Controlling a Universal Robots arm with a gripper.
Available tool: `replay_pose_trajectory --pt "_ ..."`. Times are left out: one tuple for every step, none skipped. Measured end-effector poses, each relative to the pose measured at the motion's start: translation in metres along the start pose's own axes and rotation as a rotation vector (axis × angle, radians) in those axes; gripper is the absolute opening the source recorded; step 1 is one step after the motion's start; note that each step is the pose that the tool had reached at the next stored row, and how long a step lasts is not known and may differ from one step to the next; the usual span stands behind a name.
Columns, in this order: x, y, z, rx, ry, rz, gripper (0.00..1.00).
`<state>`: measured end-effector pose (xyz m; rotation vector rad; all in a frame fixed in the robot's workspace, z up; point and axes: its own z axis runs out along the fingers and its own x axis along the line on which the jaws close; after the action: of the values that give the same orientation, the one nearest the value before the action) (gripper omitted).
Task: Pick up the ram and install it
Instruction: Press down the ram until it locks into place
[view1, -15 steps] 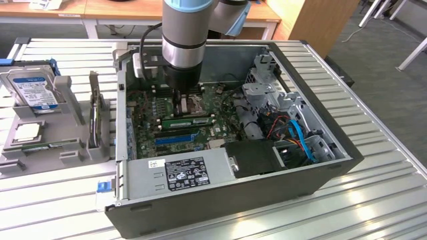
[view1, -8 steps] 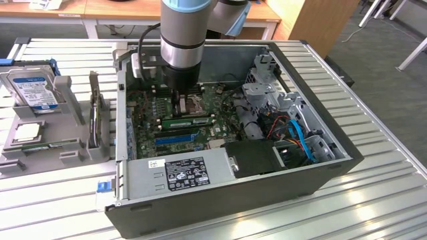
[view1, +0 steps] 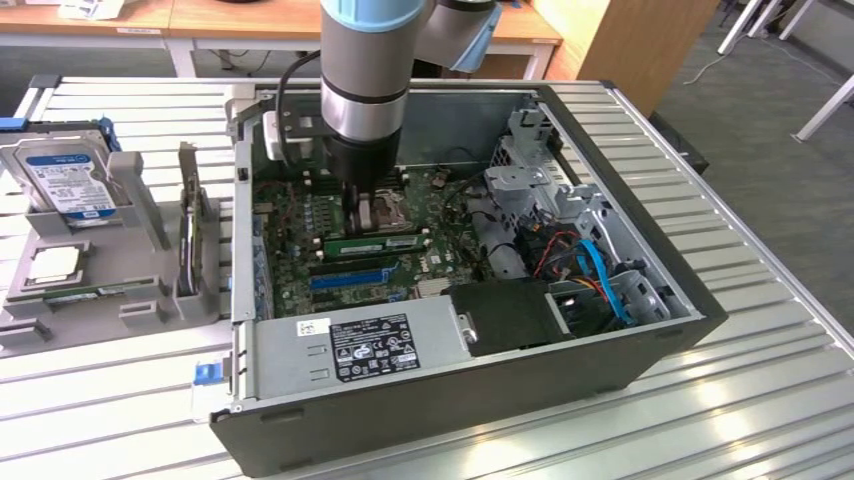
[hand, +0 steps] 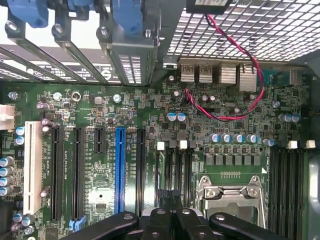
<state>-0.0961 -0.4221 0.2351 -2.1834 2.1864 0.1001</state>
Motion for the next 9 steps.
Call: replay_pose_trajectory --pt "0.0001 0.0 0.0008 0.0 0.0 0.0 0.1" --pt "0.0001 0.0001 0.0015 0.0 0.0 0.0 0.1" --pt "0.0002 0.0001 0.0022 0.0 0.0001 0.0 0.1" --pt "0.0002 0.0002 0.0029 -0.0001 0.0001 0.0 0.1" --pt "0.0003 0.0002 0.0033 0.0 0.0001 0.0 0.1" --pt "0.0004 0.0002 0.0034 -0.0002 0.0003 0.0 0.1" --pt "0.0004 0.0002 0.0035 -0.0001 0.0003 0.0 0.1" --pt "0.0003 0.0002 0.0036 -0.0002 0.0003 0.0 0.1" --pt "0.0003 0.0002 0.0037 -0.0001 0.0001 0.0 0.1"
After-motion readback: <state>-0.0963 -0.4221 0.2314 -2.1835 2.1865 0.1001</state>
